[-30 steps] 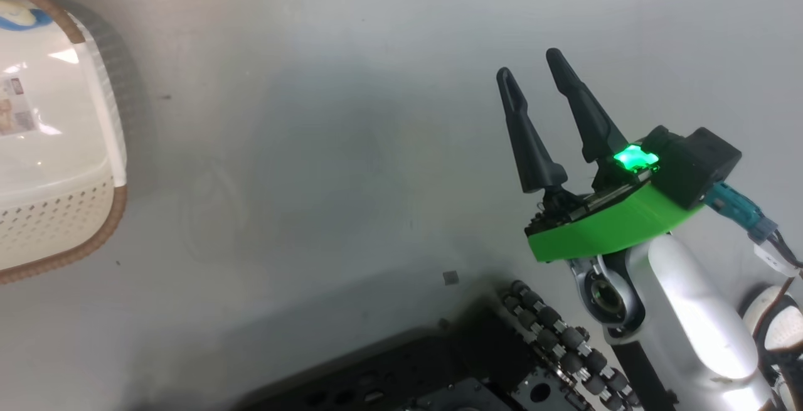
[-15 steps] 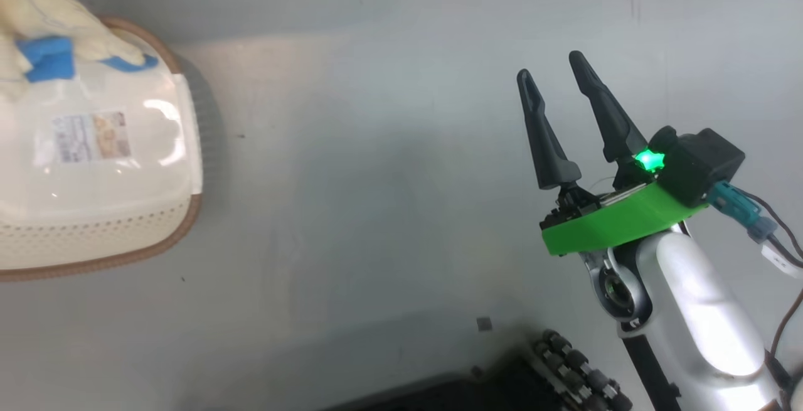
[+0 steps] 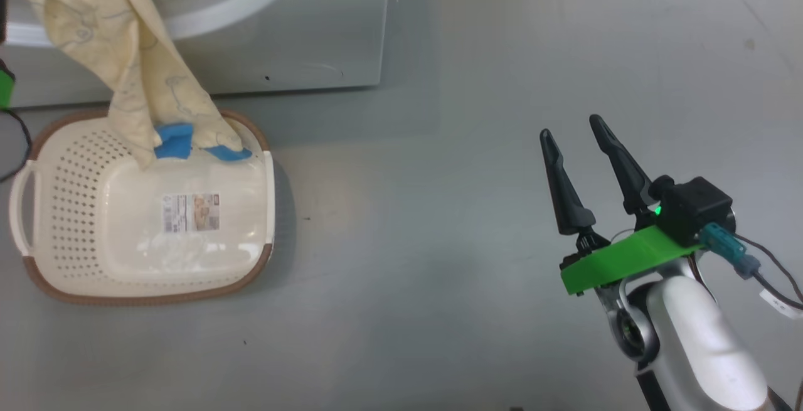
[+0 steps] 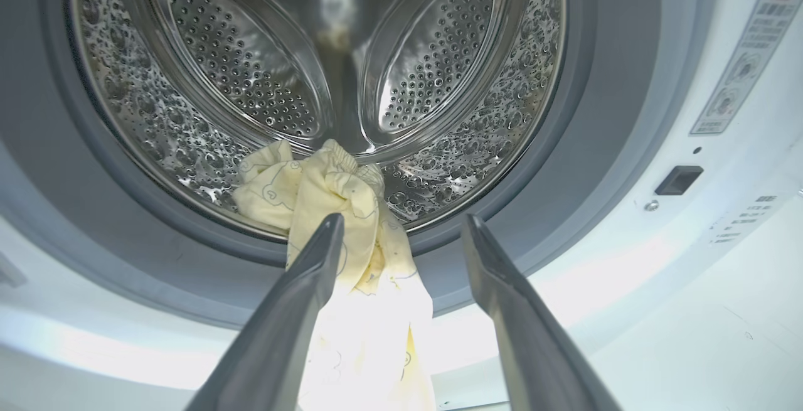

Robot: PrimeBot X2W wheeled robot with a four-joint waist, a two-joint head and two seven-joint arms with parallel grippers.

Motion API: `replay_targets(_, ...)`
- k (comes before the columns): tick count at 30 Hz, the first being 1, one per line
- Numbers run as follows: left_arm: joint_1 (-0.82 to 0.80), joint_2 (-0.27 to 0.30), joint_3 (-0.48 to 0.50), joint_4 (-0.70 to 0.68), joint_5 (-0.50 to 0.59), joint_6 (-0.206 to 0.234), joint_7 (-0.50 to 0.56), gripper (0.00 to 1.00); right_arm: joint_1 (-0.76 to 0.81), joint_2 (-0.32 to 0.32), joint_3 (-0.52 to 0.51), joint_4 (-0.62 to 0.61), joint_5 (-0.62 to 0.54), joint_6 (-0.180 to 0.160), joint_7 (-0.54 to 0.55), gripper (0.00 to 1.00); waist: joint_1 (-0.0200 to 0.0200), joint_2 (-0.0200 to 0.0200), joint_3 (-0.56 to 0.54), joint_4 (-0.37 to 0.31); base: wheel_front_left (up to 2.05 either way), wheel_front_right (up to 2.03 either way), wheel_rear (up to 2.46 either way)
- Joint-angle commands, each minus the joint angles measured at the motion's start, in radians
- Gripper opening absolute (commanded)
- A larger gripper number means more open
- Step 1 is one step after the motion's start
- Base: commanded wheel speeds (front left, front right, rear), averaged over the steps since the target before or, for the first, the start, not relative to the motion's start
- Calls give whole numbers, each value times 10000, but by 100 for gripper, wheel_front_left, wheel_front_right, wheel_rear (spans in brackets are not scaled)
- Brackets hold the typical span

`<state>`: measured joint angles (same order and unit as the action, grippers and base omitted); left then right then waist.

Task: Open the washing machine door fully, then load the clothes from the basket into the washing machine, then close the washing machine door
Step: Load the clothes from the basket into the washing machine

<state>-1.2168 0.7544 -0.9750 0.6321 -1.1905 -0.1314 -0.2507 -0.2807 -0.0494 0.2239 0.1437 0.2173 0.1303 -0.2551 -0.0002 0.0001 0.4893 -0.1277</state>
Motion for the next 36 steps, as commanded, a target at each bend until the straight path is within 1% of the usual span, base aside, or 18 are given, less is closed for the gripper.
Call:
replay_targets(1,610,283,1049,-317,300,8,-109,100,285,-8,31,-191,-28,4,-67,100,2,-1,-1132,492,0,0,0)
replay_targets(2,1008,207,1342,-429,492,8,-109,100,368,-8,-5,-157,43,4,-67,100,2,-1,-1330,546,0,0,0)
replay_targets(3,1008,207,1342,-429,492,8,-109,100,368,-8,-5,-157,43,4,-67,100,2,-1,-1330,546,0,0,0)
replay_targets(9,3326,-351,3328,-1290,1653,12,-109,100,860,-8,-56,75,162,4,-67,100,2,-1,-2401,854,0,0,0)
replay_targets(15,5434,-778,4705,-2386,2761,384,-110,100,1177,-8,58,236,359,4,-67,100,2,-1,-3290,1046,0,0,0)
replay_targets(18,6379,-909,5165,-2876,3222,565,-110,100,1309,-8,118,297,468,4,-67,100,2,-1,-3689,1102,0,0,0)
replay_targets(22,7480,-1214,5837,-3594,3424,796,-110,100,1454,-8,22,309,574,4,-67,100,2,-1,-3987,1201,0,0,0)
replay_targets(27,8793,-1519,6386,-4328,3775,1155,-110,100,1685,-8,-62,328,654,4,-67,100,2,-1,-4312,1296,0,0,0)
replay_targets(30,9534,-1910,6882,-4642,3797,1362,-110,100,1816,-8,-71,363,705,4,-67,100,2,-1,-4499,1328,0,0,0)
replay_targets(32,9957,-2140,7130,-4781,4023,1458,-110,100,1887,-8,-91,387,728,4,-67,100,2,-1,-4610,1355,0,0,0)
replay_targets(36,10690,-2750,7626,-5036,4553,1510,-110,100,1980,-8,-94,436,751,4,-67,100,2,-1,-4814,1348,0,0,0)
